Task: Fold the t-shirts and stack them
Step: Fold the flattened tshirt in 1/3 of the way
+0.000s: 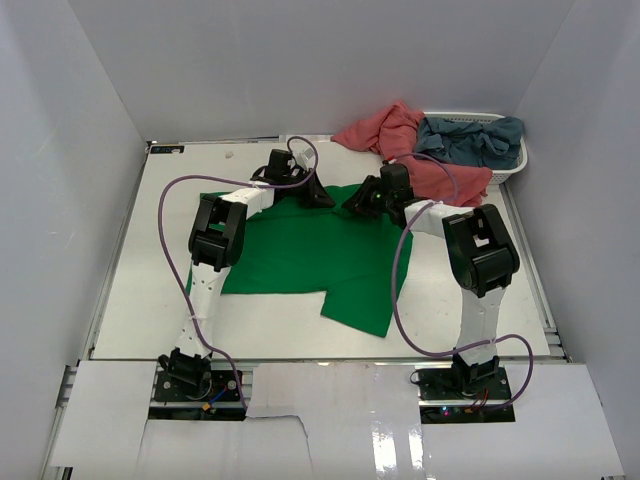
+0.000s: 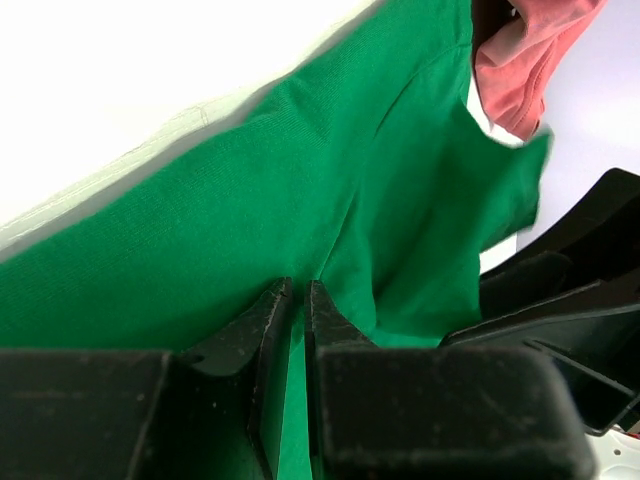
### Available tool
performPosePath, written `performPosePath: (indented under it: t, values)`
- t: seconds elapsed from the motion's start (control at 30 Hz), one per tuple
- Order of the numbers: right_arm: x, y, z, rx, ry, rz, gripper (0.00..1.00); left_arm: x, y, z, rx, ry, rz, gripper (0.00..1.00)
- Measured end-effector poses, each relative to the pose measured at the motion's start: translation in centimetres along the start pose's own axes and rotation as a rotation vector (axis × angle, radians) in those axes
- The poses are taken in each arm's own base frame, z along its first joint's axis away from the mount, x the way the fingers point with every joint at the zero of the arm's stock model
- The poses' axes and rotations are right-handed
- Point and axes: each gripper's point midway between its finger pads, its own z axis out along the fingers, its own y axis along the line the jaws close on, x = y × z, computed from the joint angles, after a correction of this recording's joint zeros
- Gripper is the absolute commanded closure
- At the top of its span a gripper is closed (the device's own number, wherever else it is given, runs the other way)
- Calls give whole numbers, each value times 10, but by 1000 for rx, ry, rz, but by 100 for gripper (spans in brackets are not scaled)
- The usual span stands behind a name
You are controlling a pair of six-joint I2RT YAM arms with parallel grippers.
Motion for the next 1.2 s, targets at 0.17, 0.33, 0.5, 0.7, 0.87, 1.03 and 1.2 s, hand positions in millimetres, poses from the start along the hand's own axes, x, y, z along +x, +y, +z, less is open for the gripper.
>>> performPosePath:
  t: [0.17, 0.33, 0.5, 0.7, 0.87, 1.03, 1.2]
  values:
    - [0, 2, -2, -14, 17, 58, 64, 0, 0, 0, 1, 0, 3, 78]
    - [0, 1, -6, -16, 37, 144, 60, 1, 1, 0, 0, 3, 1, 79]
    - [0, -3, -17, -38, 56, 284, 58, 4, 1, -1, 0, 8, -4, 79]
    - [-13, 0, -20, -51, 42, 324, 69, 5, 1, -1, -1, 10, -5, 79]
    - [-15, 7, -21, -73, 48, 324, 91, 6, 0, -3, -1, 11, -5, 79]
    - [-15, 13, -22, -96, 59, 347, 92, 7, 1, -3, -3, 13, -2, 79]
    - [-15, 15, -23, -99, 66, 373, 92, 7, 0, -3, -2, 12, 5, 79]
